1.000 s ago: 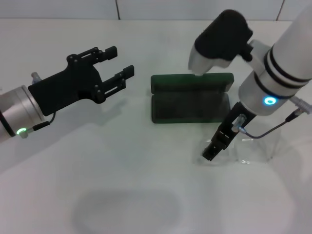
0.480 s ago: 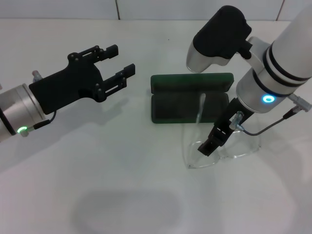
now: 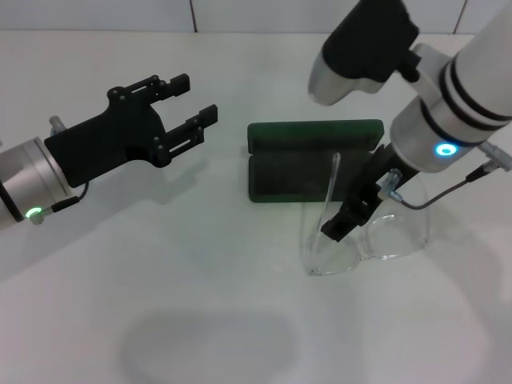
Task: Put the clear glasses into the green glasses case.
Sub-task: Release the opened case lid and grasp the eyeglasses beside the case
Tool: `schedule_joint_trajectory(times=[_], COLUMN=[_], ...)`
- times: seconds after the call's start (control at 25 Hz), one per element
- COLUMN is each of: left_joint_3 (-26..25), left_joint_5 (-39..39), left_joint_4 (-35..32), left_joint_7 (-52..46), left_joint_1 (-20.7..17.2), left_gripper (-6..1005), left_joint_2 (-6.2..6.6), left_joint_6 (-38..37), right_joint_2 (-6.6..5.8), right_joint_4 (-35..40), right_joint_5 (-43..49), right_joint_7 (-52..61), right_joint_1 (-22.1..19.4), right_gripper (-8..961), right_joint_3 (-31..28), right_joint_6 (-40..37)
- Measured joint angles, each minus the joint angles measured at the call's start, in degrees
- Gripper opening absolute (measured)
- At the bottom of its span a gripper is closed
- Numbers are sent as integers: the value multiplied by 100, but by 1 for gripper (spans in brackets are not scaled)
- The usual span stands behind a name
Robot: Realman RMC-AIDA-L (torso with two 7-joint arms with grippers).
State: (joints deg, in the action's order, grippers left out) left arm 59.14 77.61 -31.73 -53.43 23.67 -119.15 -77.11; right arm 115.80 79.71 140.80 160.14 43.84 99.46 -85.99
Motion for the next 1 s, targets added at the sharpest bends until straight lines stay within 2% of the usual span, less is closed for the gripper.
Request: schedule_joint_trajectory(times=[0.52,0.68,1.0], left_joint_3=[31,7,24], left_joint_5=[-1,-8,-422], left_joint_4=[-28,-7,239], left_joint_7=[-33,-41,126], left_joint_1=[70,112,155], left_gripper=[595,595,595], left_joint_2=[15,-11,-65], left_joint_6=[258,355,392], right_joint_2=[0,3,-16], right_joint_4=[238,227,161], right_joint_5=[-396,-520,-951], right_joint_7=[-1227,-1558,-2795], right_joint_1=[-536,-579,-638], right_gripper=[795,796,796], right_joint_3=[-818,-952,-1594], right_joint_6=[53,87,-91])
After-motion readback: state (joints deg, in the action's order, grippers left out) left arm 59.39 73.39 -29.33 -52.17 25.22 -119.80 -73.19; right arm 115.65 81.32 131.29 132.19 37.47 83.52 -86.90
